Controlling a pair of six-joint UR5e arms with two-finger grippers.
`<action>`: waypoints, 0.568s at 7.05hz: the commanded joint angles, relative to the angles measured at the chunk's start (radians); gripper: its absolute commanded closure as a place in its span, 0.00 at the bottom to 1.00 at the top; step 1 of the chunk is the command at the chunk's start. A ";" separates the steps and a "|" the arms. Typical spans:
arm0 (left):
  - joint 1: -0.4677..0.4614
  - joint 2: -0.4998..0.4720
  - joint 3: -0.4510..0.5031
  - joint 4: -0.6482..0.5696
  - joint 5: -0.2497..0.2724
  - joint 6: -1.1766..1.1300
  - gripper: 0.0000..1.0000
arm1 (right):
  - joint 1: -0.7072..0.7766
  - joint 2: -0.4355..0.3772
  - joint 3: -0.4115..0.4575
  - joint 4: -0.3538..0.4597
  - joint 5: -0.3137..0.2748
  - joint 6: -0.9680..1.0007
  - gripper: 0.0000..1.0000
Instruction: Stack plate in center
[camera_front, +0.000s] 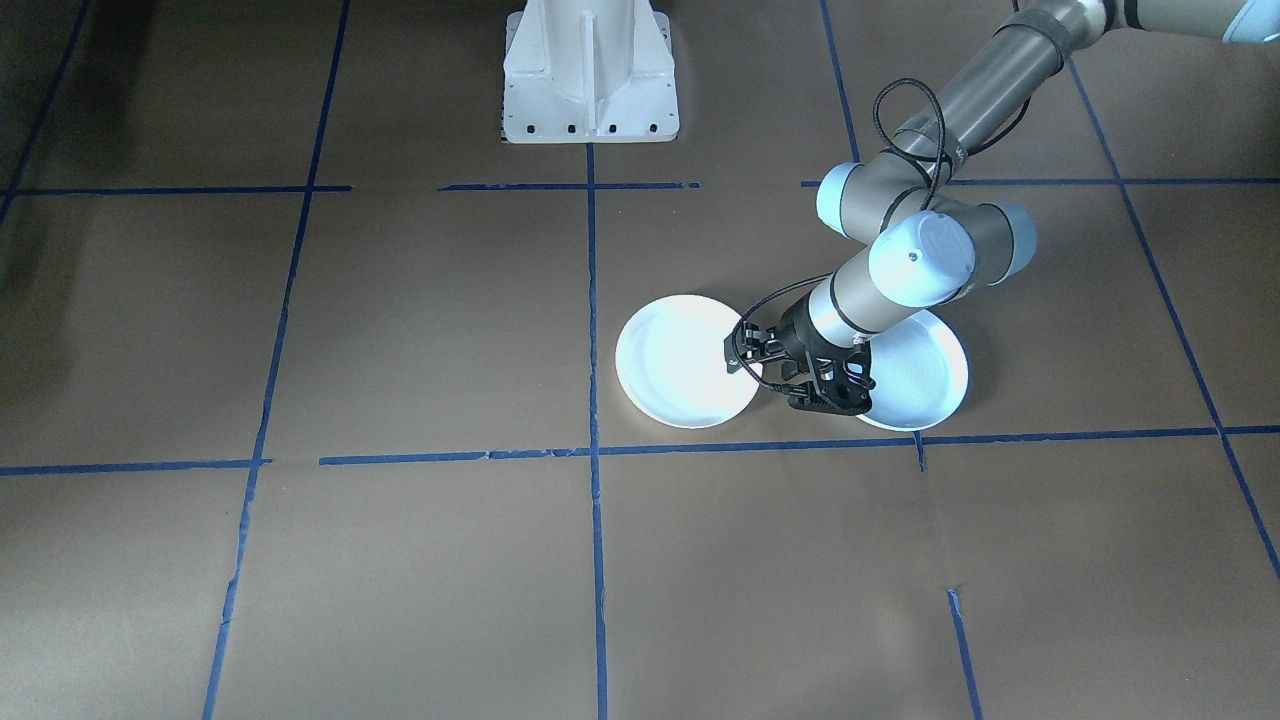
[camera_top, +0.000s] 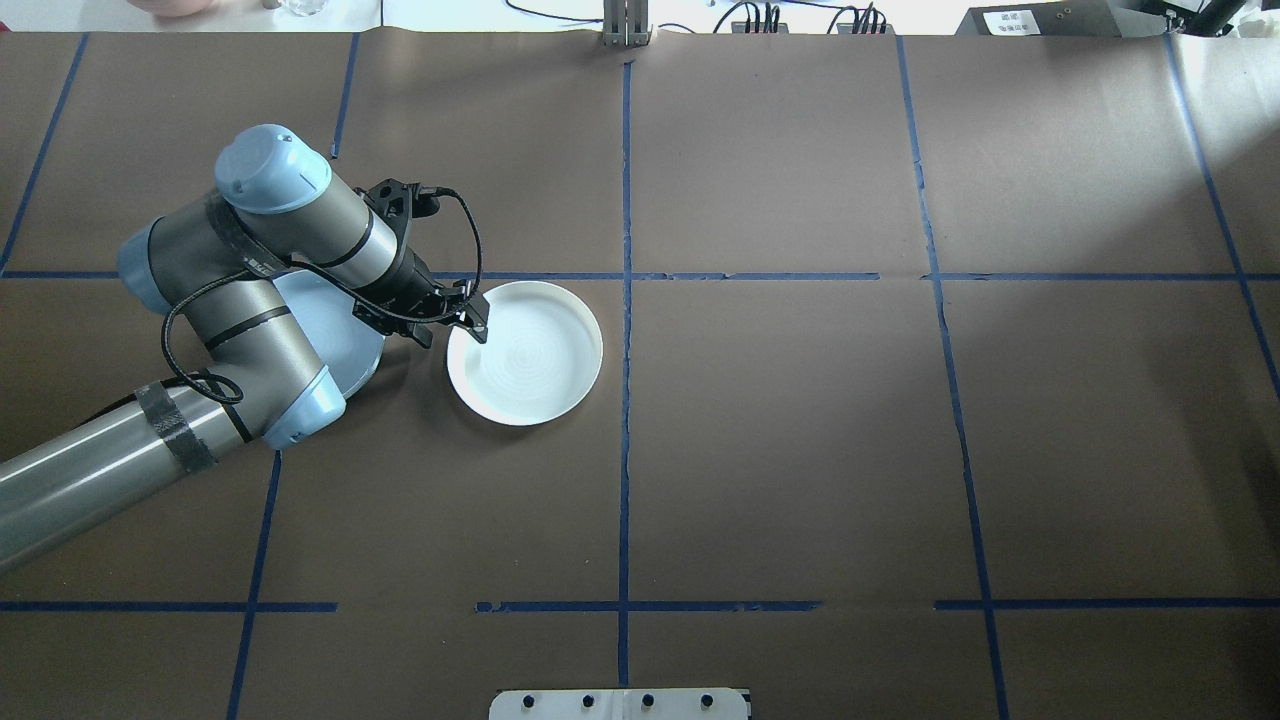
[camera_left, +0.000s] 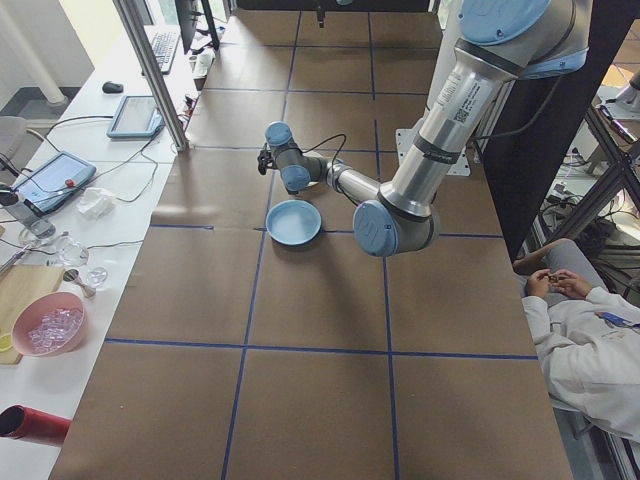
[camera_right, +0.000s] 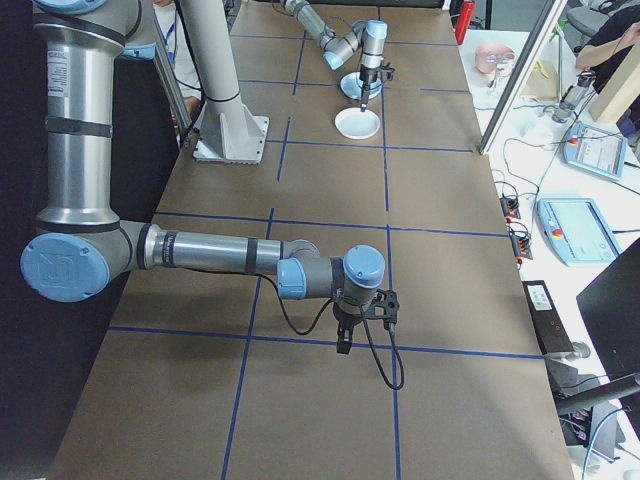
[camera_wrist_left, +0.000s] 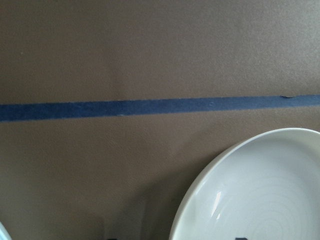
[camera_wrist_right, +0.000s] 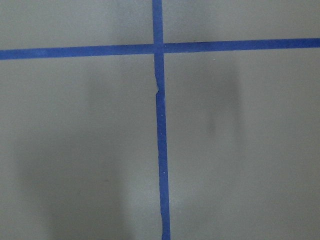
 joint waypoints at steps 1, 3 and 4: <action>0.012 -0.003 0.002 -0.001 -0.001 0.000 0.54 | 0.000 0.000 0.000 0.000 0.000 0.000 0.00; 0.012 -0.003 -0.007 0.000 -0.001 -0.015 1.00 | 0.000 0.000 0.000 0.000 0.000 0.000 0.00; 0.007 -0.003 -0.023 -0.003 -0.004 -0.061 1.00 | 0.000 0.000 0.000 0.000 0.000 0.000 0.00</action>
